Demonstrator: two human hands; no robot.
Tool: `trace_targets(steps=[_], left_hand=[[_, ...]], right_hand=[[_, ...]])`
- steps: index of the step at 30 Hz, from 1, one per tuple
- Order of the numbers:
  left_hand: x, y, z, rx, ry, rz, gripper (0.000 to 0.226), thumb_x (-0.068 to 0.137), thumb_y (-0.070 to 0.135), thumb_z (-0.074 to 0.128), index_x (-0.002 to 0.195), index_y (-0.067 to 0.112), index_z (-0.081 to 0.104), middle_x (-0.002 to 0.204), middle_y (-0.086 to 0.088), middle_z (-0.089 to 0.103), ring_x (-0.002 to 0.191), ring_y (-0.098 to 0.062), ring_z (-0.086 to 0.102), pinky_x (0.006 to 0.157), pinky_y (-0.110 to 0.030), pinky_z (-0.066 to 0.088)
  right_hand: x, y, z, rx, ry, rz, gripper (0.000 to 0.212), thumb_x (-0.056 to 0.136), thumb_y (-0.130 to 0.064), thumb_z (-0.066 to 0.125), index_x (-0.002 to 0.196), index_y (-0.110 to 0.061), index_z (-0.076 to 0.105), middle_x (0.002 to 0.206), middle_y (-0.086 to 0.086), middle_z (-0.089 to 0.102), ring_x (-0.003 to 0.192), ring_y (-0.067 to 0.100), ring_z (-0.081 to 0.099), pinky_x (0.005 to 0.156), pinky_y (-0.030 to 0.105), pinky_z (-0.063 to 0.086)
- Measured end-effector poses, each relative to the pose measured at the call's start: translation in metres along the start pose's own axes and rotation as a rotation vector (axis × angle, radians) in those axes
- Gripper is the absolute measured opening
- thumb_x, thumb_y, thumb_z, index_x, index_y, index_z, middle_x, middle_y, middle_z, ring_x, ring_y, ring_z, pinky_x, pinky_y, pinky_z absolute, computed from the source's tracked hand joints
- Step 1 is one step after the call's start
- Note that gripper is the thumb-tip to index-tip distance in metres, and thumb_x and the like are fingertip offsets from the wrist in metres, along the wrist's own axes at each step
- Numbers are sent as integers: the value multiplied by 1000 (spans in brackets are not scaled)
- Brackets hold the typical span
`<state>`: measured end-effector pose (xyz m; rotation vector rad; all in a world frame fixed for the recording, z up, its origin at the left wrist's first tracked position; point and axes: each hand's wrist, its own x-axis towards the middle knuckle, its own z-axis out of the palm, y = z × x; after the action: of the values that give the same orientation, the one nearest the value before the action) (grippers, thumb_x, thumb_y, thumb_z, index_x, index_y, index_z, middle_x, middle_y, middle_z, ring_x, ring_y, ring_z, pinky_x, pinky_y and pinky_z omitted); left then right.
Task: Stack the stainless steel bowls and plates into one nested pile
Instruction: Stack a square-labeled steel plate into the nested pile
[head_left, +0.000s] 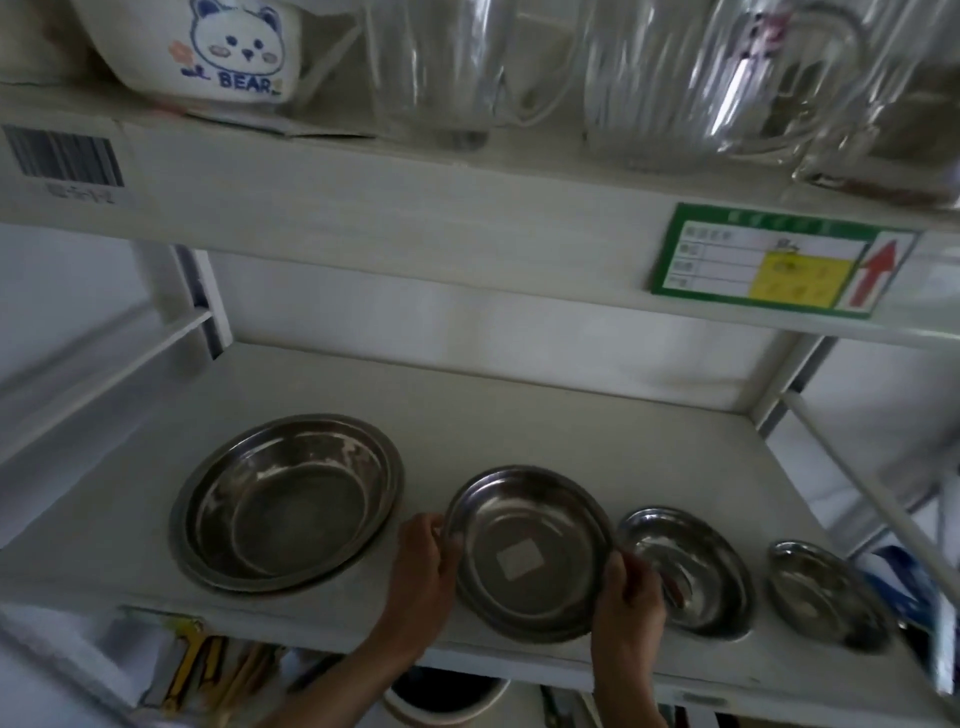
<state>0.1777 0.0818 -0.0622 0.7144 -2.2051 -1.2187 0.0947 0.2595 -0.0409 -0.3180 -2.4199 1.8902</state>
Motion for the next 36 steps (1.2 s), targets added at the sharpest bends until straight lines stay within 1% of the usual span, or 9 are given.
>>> trace_targets(steps=[3, 7, 9, 12, 14, 17, 20, 26, 36], left_hand=[[-5, -1, 8, 41, 24, 15, 14, 95, 19, 53, 102, 8, 53, 97, -4, 52, 93, -23, 52, 78, -26, 36], [0, -5, 13, 78, 10, -81, 29, 97, 22, 49, 111, -2, 54, 109, -16, 55, 102, -29, 54, 88, -34, 43], [4, -4, 15, 56, 8, -135, 35, 97, 23, 47, 116, -5, 53, 114, -20, 56, 106, -31, 55, 91, -34, 43], [10, -2, 19, 35, 29, -194, 31, 98, 22, 46, 111, -5, 53, 109, -22, 58, 103, -35, 57, 83, -28, 38], [14, 0, 21, 45, 41, -212, 26, 98, 20, 45, 106, -3, 53, 102, -20, 59, 98, -35, 59, 79, -31, 39], [19, 2, 23, 72, 56, -240, 24, 99, 19, 44, 104, -3, 52, 100, -23, 62, 95, -37, 61, 78, -36, 41], [22, 4, 23, 104, 66, -268, 24, 99, 16, 42, 105, -5, 52, 103, -27, 63, 98, -39, 61, 81, -40, 43], [25, 9, 23, 155, 89, -278, 26, 99, 14, 41, 106, -8, 52, 108, -31, 62, 102, -40, 61, 83, -41, 42], [33, 14, 8, 121, 98, -233, 28, 100, 18, 39, 104, -6, 53, 103, -26, 60, 97, -38, 60, 83, -43, 45]], right_hand=[[2, 15, -19, -12, 44, 79, 26, 96, -33, 54, 103, -10, 63, 97, 8, 65, 91, 27, 58, 82, 36, 42], [3, 32, -29, -36, 2, 187, 38, 95, -43, 52, 102, -7, 63, 97, 17, 67, 92, 34, 62, 83, 43, 45], [5, 35, -27, -27, -81, 206, 44, 96, -46, 47, 93, -6, 64, 80, 17, 66, 74, 29, 61, 70, 42, 45], [8, 30, -20, -45, -161, 172, 50, 97, -48, 40, 73, -9, 60, 59, 9, 55, 55, 24, 54, 58, 37, 43], [12, 29, -15, -83, -178, 144, 52, 98, -48, 38, 73, -8, 61, 59, 11, 58, 56, 26, 58, 58, 39, 49], [17, 29, -9, -148, -210, 145, 48, 99, -47, 37, 85, -8, 61, 72, 16, 66, 69, 33, 67, 70, 48, 59], [18, 29, -4, -197, -214, 136, 45, 99, -47, 37, 91, -7, 58, 82, 17, 66, 78, 35, 67, 77, 50, 56], [22, 29, 3, -258, -194, 107, 35, 100, -43, 38, 88, -12, 49, 75, 2, 50, 75, 23, 50, 69, 32, 36], [20, 25, 4, -204, -191, -20, 35, 100, -34, 45, 80, -6, 53, 72, 9, 57, 72, 31, 57, 66, 37, 45]])
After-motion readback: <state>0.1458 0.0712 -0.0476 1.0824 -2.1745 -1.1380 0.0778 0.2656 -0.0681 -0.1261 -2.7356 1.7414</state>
